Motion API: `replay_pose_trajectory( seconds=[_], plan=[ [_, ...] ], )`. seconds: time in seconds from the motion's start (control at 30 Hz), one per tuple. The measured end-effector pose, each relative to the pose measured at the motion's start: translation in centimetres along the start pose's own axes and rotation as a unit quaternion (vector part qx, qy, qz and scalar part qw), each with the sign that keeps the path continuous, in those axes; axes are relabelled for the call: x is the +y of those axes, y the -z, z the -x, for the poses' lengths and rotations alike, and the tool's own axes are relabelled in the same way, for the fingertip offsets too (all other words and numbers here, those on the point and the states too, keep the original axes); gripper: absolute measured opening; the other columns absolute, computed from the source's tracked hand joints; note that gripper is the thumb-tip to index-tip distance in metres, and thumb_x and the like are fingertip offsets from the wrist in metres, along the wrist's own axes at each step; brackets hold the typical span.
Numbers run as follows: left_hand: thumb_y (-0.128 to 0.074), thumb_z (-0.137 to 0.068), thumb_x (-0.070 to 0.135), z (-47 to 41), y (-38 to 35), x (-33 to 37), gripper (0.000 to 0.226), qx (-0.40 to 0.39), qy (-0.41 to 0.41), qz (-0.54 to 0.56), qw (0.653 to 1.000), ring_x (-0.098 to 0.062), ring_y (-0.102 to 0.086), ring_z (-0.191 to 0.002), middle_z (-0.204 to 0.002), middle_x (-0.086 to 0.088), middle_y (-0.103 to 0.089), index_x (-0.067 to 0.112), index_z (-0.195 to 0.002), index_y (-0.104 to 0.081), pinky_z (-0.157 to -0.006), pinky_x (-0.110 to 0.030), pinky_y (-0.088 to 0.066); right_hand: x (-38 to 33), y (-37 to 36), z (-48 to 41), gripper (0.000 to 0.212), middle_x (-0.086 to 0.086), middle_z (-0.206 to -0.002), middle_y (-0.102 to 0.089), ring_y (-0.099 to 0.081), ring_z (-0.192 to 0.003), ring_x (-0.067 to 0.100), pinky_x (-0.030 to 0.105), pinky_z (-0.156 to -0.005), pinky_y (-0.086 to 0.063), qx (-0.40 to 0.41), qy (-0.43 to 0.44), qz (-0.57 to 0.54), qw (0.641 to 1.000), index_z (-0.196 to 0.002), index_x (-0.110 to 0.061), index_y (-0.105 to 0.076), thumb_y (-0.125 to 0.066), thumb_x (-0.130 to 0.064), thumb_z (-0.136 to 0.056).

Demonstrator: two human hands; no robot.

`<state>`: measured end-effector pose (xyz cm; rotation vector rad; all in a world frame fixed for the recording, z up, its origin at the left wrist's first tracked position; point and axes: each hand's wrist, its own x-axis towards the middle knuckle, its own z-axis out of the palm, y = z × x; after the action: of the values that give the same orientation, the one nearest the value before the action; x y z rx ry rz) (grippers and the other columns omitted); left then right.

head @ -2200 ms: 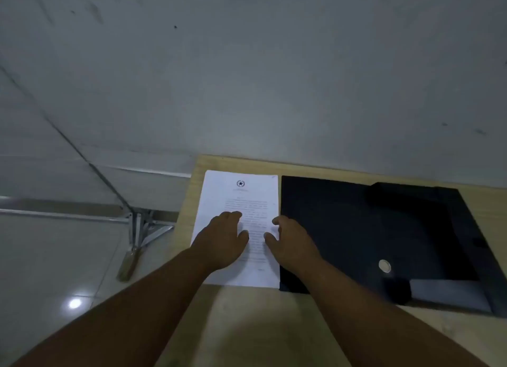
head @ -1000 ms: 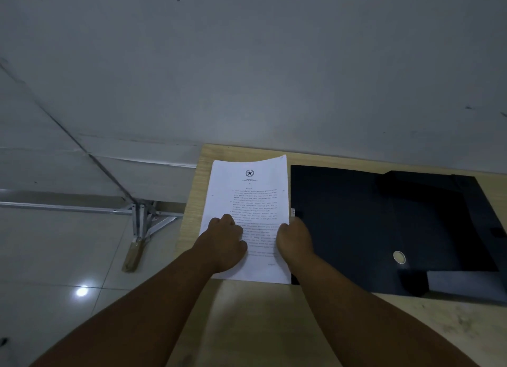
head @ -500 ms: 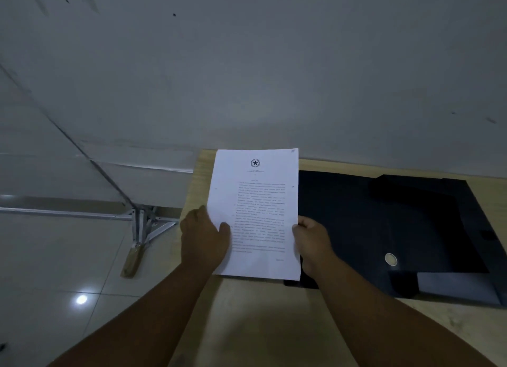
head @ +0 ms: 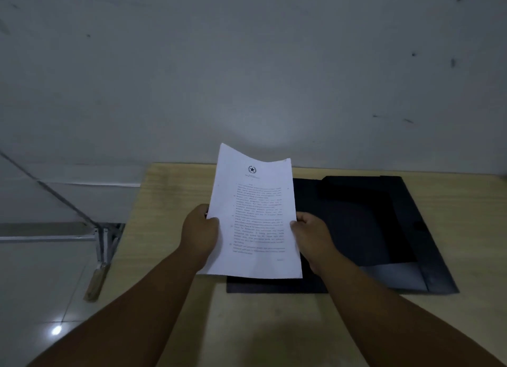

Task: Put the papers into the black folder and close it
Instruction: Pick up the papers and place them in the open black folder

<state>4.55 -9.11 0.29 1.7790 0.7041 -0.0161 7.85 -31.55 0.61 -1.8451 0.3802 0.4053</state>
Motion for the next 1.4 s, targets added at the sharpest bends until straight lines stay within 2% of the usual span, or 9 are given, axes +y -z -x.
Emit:
replay_pose_trajectory(
  seconds=[0.17, 0.3, 0.4, 0.5, 0.63, 0.77, 0.97, 1.23, 1.4],
  plan=[
    [-0.047, -0.092, 0.002, 0.8, -4.6, 0.7, 0.031, -0.007, 0.015, 0.032, 0.999, -0.008, -0.059, -0.082, -0.099, 0.002, -0.067, 0.014, -0.113, -0.067, -0.063, -0.024, -0.043, 1.4, 5.5, -2.3, 0.038, 0.005, -0.115, -0.068, -0.066, -0.100, 0.017, 0.033, -0.084, -0.056, 0.043, 0.028, 0.064, 0.997, -0.136, -0.009, -0.057, -0.054, -0.017, -0.099],
    [-0.048, -0.094, 0.001, 1.1, -7.6, 0.3, 0.034, -0.001, 0.019, 0.031, 0.999, -0.007, -0.058, -0.083, -0.107, -0.002, -0.066, 0.009, -0.122, -0.066, -0.065, -0.023, -0.043, 3.5, 10.0, -3.7, 0.042, 0.014, -0.132, -0.060, -0.060, -0.114, 0.023, 0.025, -0.089, -0.043, 0.109, 0.068, 0.150, 0.980, -0.139, -0.007, -0.054, -0.056, -0.018, -0.099],
    [-0.047, -0.095, 0.001, 1.4, -9.7, -0.4, 0.036, -0.001, 0.027, 0.035, 0.999, -0.014, -0.061, -0.090, -0.113, -0.004, -0.067, 0.007, -0.126, -0.064, -0.076, -0.027, -0.047, 4.9, 13.1, -4.5, 0.040, 0.016, -0.139, -0.053, -0.057, -0.120, 0.030, 0.038, -0.099, -0.045, 0.162, 0.079, 0.237, 0.955, -0.136, -0.009, -0.057, -0.058, -0.021, -0.097],
    [-0.048, -0.095, 0.000, 1.7, -11.5, -0.8, 0.035, 0.002, 0.029, 0.027, 0.999, -0.005, -0.058, -0.084, -0.110, 0.000, -0.065, 0.008, -0.125, -0.064, -0.069, -0.021, -0.043, 6.3, 15.8, -5.1, 0.044, 0.017, -0.144, -0.047, -0.045, -0.132, 0.037, 0.050, -0.107, -0.033, 0.232, 0.070, 0.365, 0.899, -0.137, -0.013, -0.056, -0.059, -0.027, -0.094],
    [-0.047, -0.096, 0.001, 2.1, -13.1, -1.2, 0.034, 0.002, 0.040, 0.019, 0.999, -0.002, -0.055, -0.082, -0.107, 0.002, -0.065, 0.010, -0.125, -0.064, -0.067, -0.020, -0.041, 8.0, 18.7, -6.1, 0.067, 0.021, -0.159, -0.025, -0.016, -0.150, 0.037, 0.058, -0.115, -0.018, 0.287, 0.021, 0.429, 0.856, -0.150, -0.010, -0.036, -0.057, -0.037, -0.092],
    [-0.048, -0.097, 0.001, 2.4, -13.8, -1.7, 0.033, 0.010, 0.045, 0.006, 0.999, -0.001, -0.053, -0.083, -0.110, -0.001, -0.064, 0.009, -0.125, -0.063, -0.068, -0.021, -0.041, 9.4, 20.5, -7.4, 0.082, 0.021, -0.164, -0.015, -0.015, -0.151, 0.037, 0.061, -0.114, -0.019, 0.249, -0.059, 0.435, 0.863, -0.158, -0.007, -0.015, -0.044, -0.052, -0.096],
    [-0.048, -0.098, 0.002, 2.7, -14.1, -2.2, 0.035, -0.011, 0.057, -0.020, 0.998, -0.019, -0.057, -0.100, -0.116, -0.003, -0.063, 0.008, -0.129, -0.061, -0.087, -0.035, -0.042, 10.0, 21.4, -8.0, 0.086, 0.019, -0.161, -0.022, -0.024, -0.146, 0.038, 0.059, -0.111, -0.026, 0.244, -0.055, 0.446, 0.859, -0.155, -0.001, -0.021, -0.038, -0.060, -0.095],
    [-0.049, -0.099, 0.002, 3.0, -13.8, -2.6, 0.036, -0.013, 0.049, -0.038, 0.998, 0.004, -0.050, -0.081, -0.105, 0.005, -0.060, 0.007, -0.132, -0.061, -0.068, -0.019, -0.039, 9.5, 22.0, -8.2, 0.092, 0.017, -0.162, -0.016, -0.021, -0.146, 0.037, 0.059, -0.111, -0.026, 0.222, -0.064, 0.419, 0.878, -0.156, -0.002, -0.017, -0.040, -0.064, -0.092],
    [-0.047, -0.100, 0.004, 3.2, -15.2, -1.4, 0.033, -0.040, 0.052, -0.034, 0.997, -0.001, -0.053, -0.086, -0.118, -0.002, -0.062, 0.008, -0.129, -0.060, -0.085, -0.032, -0.042, 9.8, 22.3, -7.9, 0.086, 0.018, -0.159, -0.021, -0.027, -0.142, 0.038, 0.058, -0.112, -0.027, 0.229, -0.044, 0.400, 0.886, -0.155, -0.004, -0.021, -0.042, -0.060, -0.094]
  ],
)
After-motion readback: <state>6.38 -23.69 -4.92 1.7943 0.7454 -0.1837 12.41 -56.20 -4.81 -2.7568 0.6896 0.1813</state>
